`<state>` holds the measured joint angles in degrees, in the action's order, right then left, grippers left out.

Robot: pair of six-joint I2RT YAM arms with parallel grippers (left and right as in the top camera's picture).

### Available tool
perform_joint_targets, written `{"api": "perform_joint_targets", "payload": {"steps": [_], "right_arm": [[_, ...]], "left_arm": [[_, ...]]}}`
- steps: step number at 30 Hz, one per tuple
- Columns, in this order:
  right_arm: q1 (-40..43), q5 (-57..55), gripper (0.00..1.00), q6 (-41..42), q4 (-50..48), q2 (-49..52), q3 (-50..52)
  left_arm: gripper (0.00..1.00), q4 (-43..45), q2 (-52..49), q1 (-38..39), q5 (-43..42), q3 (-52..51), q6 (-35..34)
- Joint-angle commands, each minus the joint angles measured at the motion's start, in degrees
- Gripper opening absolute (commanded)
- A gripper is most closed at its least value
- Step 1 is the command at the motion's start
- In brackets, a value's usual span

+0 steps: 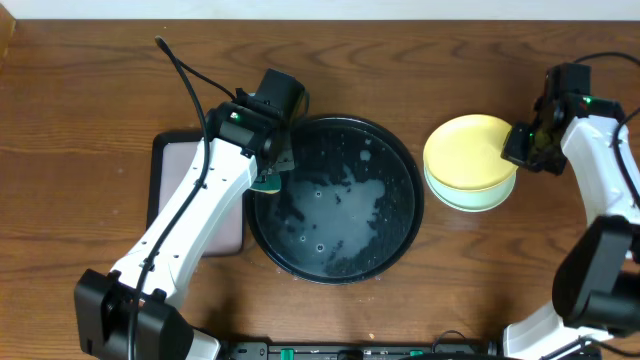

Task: Clean dirty plates on tray and stack at the side
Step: 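Lower the yellow plate onto the mint plate stack and release, then place the green sponge on the pink sponge tray with left gripper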

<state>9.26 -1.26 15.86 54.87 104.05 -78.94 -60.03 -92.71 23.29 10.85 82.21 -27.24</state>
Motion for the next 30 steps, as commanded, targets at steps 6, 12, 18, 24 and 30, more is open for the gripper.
{"api": "perform_joint_targets", "payload": {"steps": [6,12,18,24,30], "right_arm": [[0.5,-0.4,0.01,0.0,-0.1,2.3,0.0],[0.5,-0.4,0.15,0.0,1.4,2.2,-0.2],[0.4,1.9,0.25,-0.1,3.1,-0.2,-1.0],[-1.2,5.3,0.36,-1.5,3.2,-7.1,-1.0],[-6.8,5.4,0.62,-2.8,2.6,-13.7,-1.0]], "left_arm": [[0.08,0.4,0.2,-0.2,-0.3,-0.5,-0.8],[0.07,0.9,0.2,-0.2,-1.4,-0.5,-0.7],[0.07,0.3,0.3,-1.0,-7.2,1.1,0.5],[0.07,-1.7,1.0,-5.2,-9.0,2.3,3.3],[0.07,-4.0,1.1,-13.2,-6.6,2.1,6.5]]}}
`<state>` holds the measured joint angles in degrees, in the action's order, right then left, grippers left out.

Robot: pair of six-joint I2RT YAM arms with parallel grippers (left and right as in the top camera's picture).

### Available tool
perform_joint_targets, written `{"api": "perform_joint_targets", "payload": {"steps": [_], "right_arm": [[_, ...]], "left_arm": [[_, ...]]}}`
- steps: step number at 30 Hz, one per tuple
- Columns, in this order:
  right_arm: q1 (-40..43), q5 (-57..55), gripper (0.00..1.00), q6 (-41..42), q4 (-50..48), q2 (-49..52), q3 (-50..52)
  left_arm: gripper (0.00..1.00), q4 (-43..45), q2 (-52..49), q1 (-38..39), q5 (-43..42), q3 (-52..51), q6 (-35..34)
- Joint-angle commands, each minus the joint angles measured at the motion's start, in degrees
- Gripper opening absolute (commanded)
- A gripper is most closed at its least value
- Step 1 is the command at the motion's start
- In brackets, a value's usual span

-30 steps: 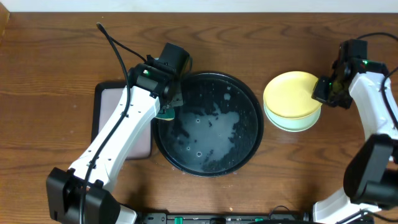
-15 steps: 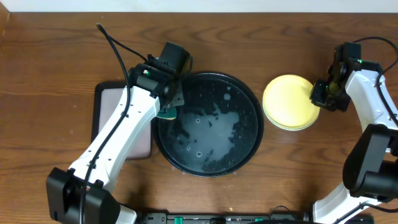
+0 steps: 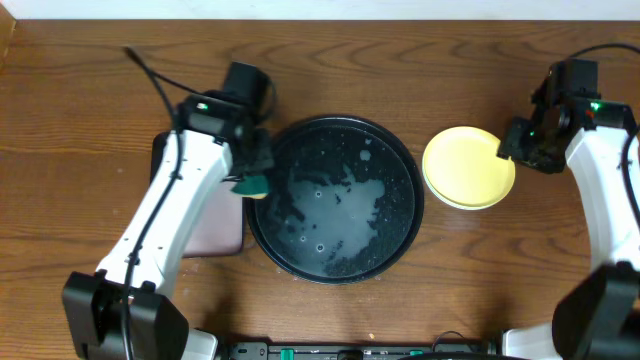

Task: Clean dirty plates on tray and stack at the side
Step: 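Place the green sponge on the pink sponge tray with left gripper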

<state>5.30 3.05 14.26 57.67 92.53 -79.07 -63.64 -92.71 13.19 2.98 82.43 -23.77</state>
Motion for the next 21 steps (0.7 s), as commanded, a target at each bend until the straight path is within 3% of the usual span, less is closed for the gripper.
{"api": "perform_joint_targets", "payload": {"steps": [1,5,15,21], "right_arm": [[-3.9,1.1,0.65,-1.2,-0.4,-2.6,-0.9],[-8.3,1.1,0.75,-1.2,-1.3,-2.7,-0.9],[-14.6,0.8,0.77,-3.5,-2.2,-2.0,-0.9],[-14.7,0.0,0.78,-4.1,-1.7,-2.0,-0.9]], "left_arm": [[0.07,-0.4,1.1,-4.5,1.3,1.8,4.2],[0.07,0.6,0.7,-8.1,1.4,0.2,8.1],[0.07,11.6,-4.5,-13.3,1.5,-10.2,10.2],[0.08,14.1,-9.9,-13.5,1.5,-11.1,10.2]]}}
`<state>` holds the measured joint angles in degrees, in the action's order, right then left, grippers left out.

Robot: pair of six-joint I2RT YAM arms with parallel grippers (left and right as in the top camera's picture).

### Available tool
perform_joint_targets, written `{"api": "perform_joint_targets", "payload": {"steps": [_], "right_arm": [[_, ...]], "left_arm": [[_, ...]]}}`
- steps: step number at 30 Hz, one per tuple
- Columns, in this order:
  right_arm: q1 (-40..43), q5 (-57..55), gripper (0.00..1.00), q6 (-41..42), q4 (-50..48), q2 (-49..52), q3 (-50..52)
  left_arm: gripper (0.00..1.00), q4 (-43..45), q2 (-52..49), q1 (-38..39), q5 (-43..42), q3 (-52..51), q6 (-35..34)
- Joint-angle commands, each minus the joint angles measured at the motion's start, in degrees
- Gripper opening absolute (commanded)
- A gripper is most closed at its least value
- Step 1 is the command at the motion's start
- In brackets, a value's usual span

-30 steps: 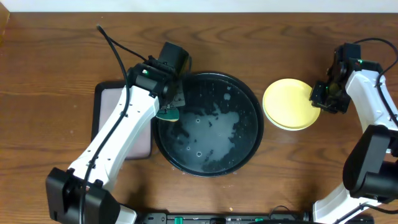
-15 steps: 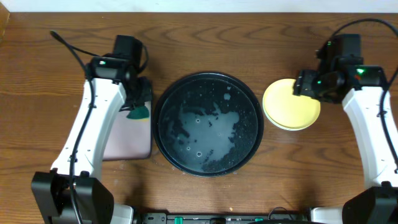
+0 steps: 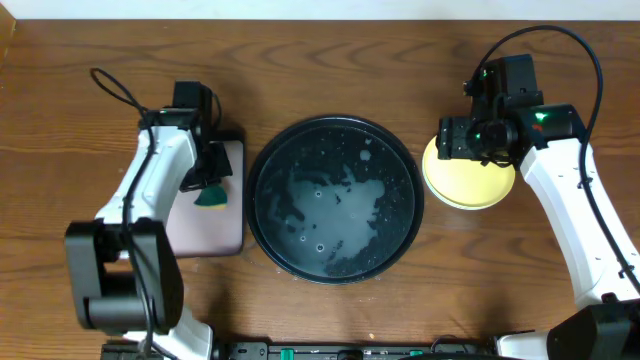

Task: Clean dirty plates on tray and stack at the side
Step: 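Place the green sponge on the pink sponge tray with left gripper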

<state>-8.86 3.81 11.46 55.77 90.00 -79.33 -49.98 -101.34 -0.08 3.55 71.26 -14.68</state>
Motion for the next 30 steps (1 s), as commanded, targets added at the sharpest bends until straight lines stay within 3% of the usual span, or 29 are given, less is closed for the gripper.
{"api": "perform_joint_targets", "payload": {"steps": [1,5,9,15,17,18,19,30], "right_arm": [[-0.6,-0.7,0.78,-1.3,0.2,0.5,-0.6],[-0.6,-0.7,0.78,-1.3,0.4,0.5,-0.6],[-0.6,-0.7,0.78,-1.9,0.4,0.5,-0.6],[-0.6,-0.8,0.79,-2.0,0.6,0.0,-0.6],[-0.4,-0.8,0.91,-2.4,1.2,-1.0,-1.0],[-0.4,-0.8,0.99,-2.4,1.5,-1.8,-1.4],[-0.3,-0.8,0.99,-2.4,1.7,-2.8,-1.9],[0.0,-0.8,0.99,-2.3,0.6,-21.0,-3.4]], "left_arm": [[0.16,0.6,-2.0,-0.2,1.0,0.1,1.1],[0.50,0.3,-3.3,-0.2,0.9,0.1,1.1],[0.62,-1.6,-2.3,-0.2,0.9,1.3,1.1],[0.64,-8.5,1.8,-0.2,0.9,6.1,1.0],[0.64,-10.3,4.0,-0.2,0.9,6.8,0.9],[0.70,-10.9,5.2,-0.2,0.9,6.7,0.9],[0.79,-11.3,6.2,-0.2,0.9,6.7,0.9],[0.79,-11.3,8.9,-0.2,0.9,6.7,0.9]]}}
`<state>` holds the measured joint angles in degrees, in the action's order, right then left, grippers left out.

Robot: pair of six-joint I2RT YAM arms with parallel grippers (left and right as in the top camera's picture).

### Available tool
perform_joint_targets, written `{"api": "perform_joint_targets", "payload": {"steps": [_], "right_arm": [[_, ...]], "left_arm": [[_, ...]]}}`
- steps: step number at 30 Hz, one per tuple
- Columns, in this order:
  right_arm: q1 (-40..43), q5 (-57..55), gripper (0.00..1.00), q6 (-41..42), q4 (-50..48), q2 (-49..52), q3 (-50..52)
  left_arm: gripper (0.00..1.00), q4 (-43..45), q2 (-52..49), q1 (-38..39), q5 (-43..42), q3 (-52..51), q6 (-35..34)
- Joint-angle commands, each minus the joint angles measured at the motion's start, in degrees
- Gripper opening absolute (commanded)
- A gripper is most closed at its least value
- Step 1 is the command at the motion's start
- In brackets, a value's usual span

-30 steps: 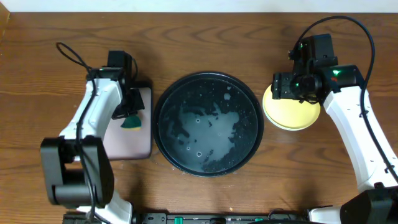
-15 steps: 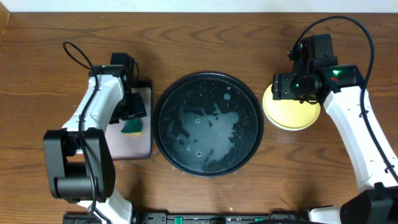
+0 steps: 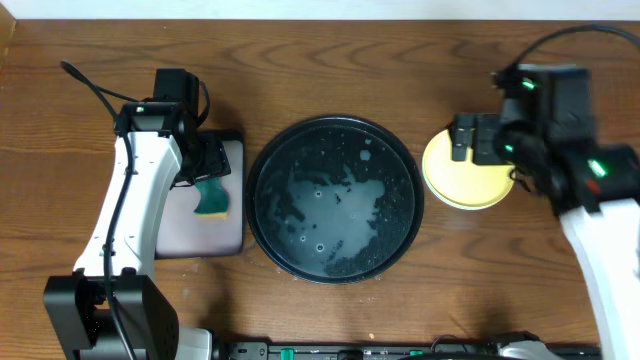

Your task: Clean dirty plates on tray and stack at the side

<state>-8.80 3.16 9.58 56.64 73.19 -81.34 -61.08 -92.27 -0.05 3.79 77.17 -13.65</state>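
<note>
The round dark tray sits mid-table with soapy water pooled in it and no plate on it. A yellow plate tops the stack to the tray's right. My right gripper hovers high over the stack's left edge, open and empty. The green and yellow sponge lies flat on the pinkish mat left of the tray. My left gripper stands just behind the sponge, open, its fingertips close to the sponge's far edge.
The left arm runs from the near left edge up over the mat. The right arm comes in from the near right corner, its wrist large in the overhead view. Bare wooden table surrounds the tray, mat and stack.
The sponge, held over the mat before, now lies flat on it with my left gripper drawn slightly back. My right gripper has risen and shifted right above the stack's left edge.
My left gripper held the sponge at the tray's left rim while my right held a yellow plate tilted over a green one. Then the plate lay flat on the stack and the sponge was off the tray. Later the right gripper was over the stack; the sponge reached the mat.
</note>
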Motion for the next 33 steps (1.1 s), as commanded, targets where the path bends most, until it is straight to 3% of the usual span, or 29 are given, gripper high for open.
{"api": "perform_joint_targets", "payload": {"steps": [1,12,25,28,33], "right_arm": [[0.0,-0.1,0.99,-0.5,-0.3,-6.0,-1.4],[0.0,-0.1,0.99,-0.4,4.0,-17.7,-1.4],[0.0,-4.9,0.99,-2.0,6.4,-18.8,-1.3],[0.0,-6.6,0.99,-2.0,3.4,-19.2,0.9],[0.2,-10.2,0.99,-2.0,-10.5,-24.8,13.2]], "left_arm": [[0.79,-0.2,-0.2,-0.3,0.7,0.8,-0.1],[0.80,-0.2,-0.2,-0.3,0.7,0.8,-0.1],[0.80,-0.2,-0.2,-0.3,0.7,0.8,-0.1],[0.80,-0.2,-0.2,-0.3,0.7,0.8,-0.1],[0.80,-0.2,-0.2,-0.3,0.7,0.8,-0.1]]}}
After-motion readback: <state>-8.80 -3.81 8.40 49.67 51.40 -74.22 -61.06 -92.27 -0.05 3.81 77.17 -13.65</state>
